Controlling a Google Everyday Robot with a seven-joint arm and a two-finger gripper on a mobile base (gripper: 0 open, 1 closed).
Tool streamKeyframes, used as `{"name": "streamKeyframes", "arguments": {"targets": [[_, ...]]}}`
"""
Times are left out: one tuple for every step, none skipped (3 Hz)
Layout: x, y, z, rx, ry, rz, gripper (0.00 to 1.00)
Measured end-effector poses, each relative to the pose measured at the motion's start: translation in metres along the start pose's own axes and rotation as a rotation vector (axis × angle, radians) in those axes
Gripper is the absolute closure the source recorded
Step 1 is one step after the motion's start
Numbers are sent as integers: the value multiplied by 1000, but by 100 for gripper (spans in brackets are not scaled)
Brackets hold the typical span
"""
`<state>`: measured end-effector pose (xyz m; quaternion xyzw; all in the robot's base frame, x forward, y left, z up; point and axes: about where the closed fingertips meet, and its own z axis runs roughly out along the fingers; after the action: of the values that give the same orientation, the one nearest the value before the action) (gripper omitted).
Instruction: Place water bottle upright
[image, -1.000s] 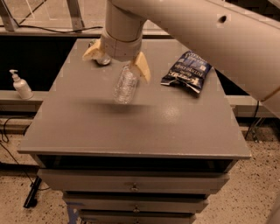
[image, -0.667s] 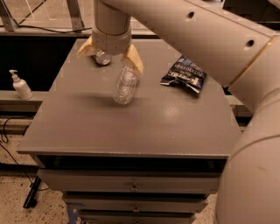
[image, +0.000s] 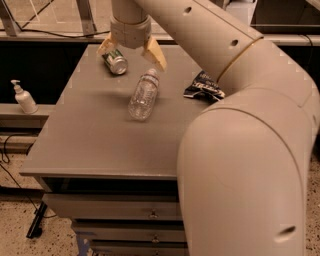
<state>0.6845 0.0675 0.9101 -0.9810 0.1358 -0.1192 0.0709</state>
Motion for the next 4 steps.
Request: {"name": "streamKeyframes", "arguments": {"targets": [[20, 17, 3, -10, -14, 22, 0], [20, 41, 10, -6, -48, 36, 0], [8, 70, 26, -22, -104, 45, 0], [-7, 83, 43, -41, -145, 36, 0]]}}
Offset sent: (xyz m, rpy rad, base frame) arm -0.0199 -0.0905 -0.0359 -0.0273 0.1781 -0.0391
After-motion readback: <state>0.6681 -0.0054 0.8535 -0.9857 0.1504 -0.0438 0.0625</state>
